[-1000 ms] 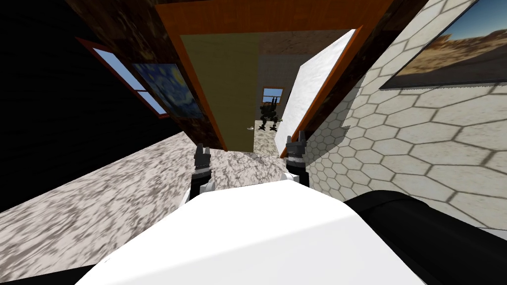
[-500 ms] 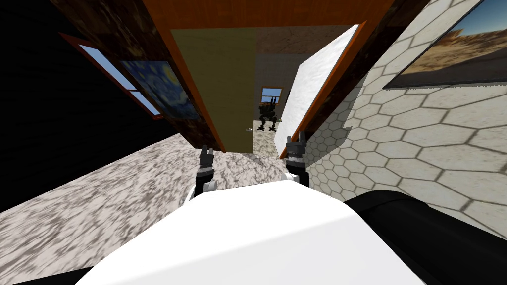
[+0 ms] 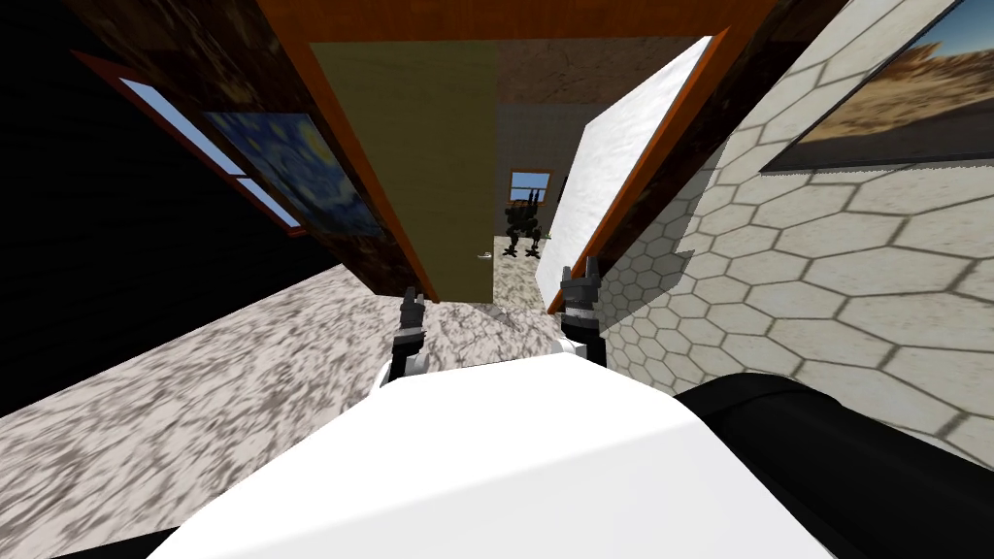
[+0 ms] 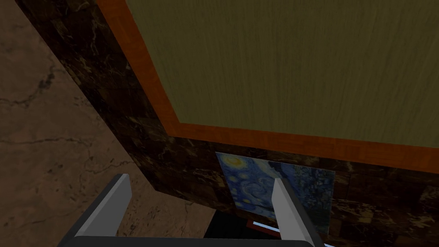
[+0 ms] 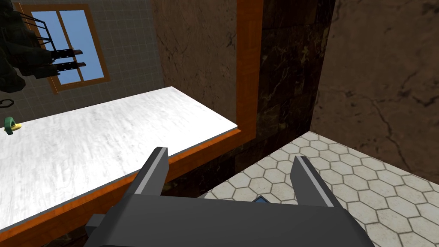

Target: Push the door open

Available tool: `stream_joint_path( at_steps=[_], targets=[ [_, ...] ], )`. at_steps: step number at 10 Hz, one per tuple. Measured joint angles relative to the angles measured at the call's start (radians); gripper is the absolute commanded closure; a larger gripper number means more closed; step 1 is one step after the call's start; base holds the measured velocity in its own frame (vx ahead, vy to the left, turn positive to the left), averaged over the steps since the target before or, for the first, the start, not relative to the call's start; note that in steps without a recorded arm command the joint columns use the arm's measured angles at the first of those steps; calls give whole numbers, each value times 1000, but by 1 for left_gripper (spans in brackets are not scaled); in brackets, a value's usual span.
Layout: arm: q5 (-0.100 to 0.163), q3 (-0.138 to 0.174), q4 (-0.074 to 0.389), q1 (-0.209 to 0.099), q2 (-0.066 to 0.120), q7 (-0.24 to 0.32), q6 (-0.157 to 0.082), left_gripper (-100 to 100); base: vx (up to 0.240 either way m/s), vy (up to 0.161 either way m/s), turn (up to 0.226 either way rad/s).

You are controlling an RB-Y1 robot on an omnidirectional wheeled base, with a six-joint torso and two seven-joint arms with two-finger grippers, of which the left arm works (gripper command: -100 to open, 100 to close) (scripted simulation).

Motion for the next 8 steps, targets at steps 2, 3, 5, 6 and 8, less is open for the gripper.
stream_joint_path(
  at_steps=[2, 3, 5, 6, 8],
  targets=[
    [-5, -1, 45, -22, 1, 9, 0, -100, 80, -30, -22],
    [-5, 1, 69, -32, 3, 13, -6, -100, 47, -25, -22],
    [-8, 2, 121, -49, 6, 22, -21, -100, 87, -31, -36],
    [-12, 0, 148, -63, 4, 25, -22, -100, 112, -42, -41],
    [-15, 2, 210, -91, 7, 36, -33, -100, 112, -45, -33]
  ],
)
